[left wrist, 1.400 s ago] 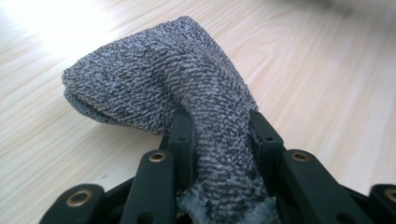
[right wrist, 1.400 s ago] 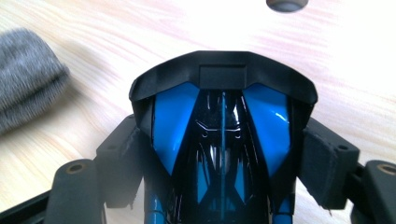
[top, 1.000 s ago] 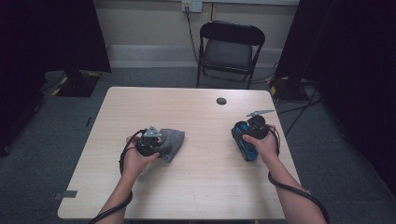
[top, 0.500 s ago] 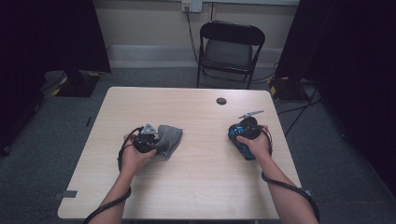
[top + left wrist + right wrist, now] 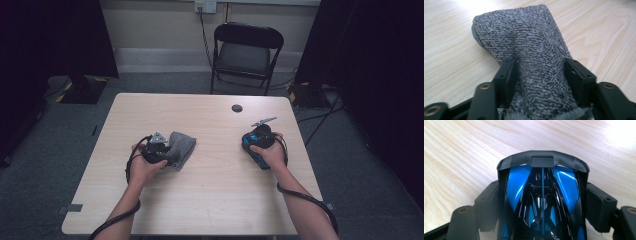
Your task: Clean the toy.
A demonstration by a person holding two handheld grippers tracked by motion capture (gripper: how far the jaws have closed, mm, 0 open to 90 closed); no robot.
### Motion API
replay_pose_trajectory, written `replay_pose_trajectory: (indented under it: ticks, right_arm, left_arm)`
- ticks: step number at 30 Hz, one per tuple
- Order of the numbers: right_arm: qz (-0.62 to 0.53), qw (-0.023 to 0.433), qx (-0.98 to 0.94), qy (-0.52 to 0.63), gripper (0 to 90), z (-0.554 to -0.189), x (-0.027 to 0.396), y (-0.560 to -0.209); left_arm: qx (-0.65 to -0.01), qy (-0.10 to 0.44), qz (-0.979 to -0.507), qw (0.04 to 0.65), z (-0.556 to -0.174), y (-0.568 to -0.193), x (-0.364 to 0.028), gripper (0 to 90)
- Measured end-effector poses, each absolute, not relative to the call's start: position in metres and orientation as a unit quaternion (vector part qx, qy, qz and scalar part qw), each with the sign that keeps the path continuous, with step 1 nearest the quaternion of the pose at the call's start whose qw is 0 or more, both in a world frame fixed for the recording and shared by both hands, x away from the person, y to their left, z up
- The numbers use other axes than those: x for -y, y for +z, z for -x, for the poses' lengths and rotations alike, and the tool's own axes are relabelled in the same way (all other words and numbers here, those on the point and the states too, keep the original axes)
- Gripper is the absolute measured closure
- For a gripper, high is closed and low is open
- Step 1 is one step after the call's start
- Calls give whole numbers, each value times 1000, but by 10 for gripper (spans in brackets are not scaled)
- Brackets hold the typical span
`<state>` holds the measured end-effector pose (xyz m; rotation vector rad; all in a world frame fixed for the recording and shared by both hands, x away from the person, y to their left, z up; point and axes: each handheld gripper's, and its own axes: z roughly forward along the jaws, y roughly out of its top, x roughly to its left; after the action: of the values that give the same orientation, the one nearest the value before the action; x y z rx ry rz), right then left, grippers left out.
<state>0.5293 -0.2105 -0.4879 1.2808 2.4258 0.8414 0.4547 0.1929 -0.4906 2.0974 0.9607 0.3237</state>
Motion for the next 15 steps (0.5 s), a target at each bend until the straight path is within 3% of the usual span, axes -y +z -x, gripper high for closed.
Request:
replay_pose_trajectory:
  ticks: [6,15]
  right_arm:
    - [-442,136,-837,293,206,-530,212,-488]
    - [-444,140,-837,289,182,-529,214,-485]
  left_arm:
    - [-388,131,-825,390,-455,-490,-193,297]
    - [-394,133,-825,382,-454,-486,-191,240]
